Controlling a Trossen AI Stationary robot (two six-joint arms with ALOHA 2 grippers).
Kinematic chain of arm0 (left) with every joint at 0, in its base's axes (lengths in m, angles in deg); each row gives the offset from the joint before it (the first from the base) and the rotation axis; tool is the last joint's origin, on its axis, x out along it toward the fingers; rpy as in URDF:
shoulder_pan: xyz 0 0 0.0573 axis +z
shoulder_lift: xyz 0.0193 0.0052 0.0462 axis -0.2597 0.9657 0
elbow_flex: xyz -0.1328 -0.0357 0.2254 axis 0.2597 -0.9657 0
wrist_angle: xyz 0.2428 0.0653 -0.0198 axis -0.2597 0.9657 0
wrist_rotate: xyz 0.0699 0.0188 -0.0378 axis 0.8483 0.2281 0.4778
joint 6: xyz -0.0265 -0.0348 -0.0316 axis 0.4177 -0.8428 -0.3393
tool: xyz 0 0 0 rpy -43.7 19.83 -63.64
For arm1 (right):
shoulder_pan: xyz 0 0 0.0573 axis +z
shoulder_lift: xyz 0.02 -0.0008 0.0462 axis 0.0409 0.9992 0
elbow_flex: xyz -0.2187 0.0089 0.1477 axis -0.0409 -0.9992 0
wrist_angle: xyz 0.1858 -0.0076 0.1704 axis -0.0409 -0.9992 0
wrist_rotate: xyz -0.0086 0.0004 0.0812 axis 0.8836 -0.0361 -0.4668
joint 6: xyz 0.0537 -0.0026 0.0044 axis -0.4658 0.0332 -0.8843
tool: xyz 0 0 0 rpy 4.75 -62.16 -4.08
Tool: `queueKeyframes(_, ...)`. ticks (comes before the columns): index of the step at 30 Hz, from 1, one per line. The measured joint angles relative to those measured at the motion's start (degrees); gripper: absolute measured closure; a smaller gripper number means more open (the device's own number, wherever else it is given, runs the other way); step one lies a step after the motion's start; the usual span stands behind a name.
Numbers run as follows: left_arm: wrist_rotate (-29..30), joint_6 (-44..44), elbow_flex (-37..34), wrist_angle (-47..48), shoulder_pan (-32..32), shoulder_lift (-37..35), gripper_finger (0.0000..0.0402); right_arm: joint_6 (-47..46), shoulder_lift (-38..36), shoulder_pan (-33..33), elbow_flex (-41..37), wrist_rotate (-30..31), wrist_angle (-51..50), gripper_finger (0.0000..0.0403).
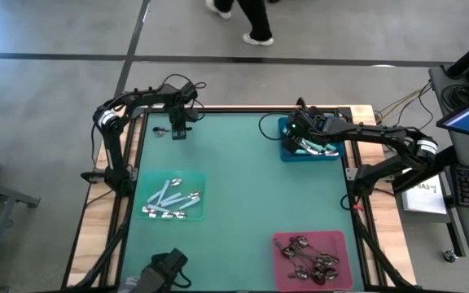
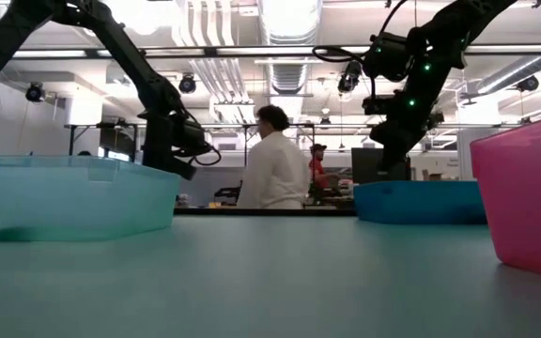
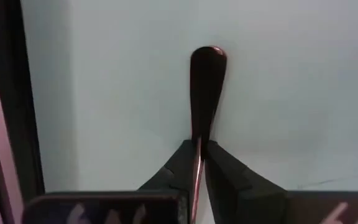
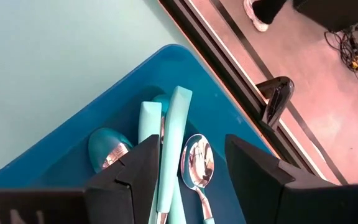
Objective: Sort silverware by color (type)
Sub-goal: Put the black spoon into the red bin
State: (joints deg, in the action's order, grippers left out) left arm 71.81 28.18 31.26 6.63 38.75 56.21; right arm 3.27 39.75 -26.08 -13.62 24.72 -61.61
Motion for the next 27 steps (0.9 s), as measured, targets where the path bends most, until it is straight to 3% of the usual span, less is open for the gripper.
queueKeyframes(7,-2.91,-4.83,2.56,2.44,0.24,-1.96,0.0397,-0.02,-0.17,0.01,0.00,0.01,-0.03,0.0229)
queueKeyframes(13,-17.95,-7.32,4.69,1.87,0.23,-8.71,0.0398,-1.28,-0.26,0.00,-0.02,-0.06,-0.04,0.0229)
queueKeyframes(17,-24.60,-9.98,4.47,-1.22,0.14,-12.38,0.0399,-3.21,-0.26,0.00,-0.02,-0.69,0.34,0.0229)
queueKeyframes(23,-35.80,-11.09,2.98,-4.25,-0.39,-16.16,0.0400,-3.26,-0.28,0.02,-0.04,-9.30,2.57,0.0229)
queueKeyframes(25,-35.05,-10.97,2.62,-4.44,-0.52,-16.75,0.0401,-3.18,-0.28,0.02,-0.04,-11.63,3.31,0.0229)
queueKeyframes(27,-30.74,-11.02,1.84,-4.18,-0.49,-16.31,0.0401,-3.03,-0.28,0.02,-0.04,-12.36,3.51,0.0229)
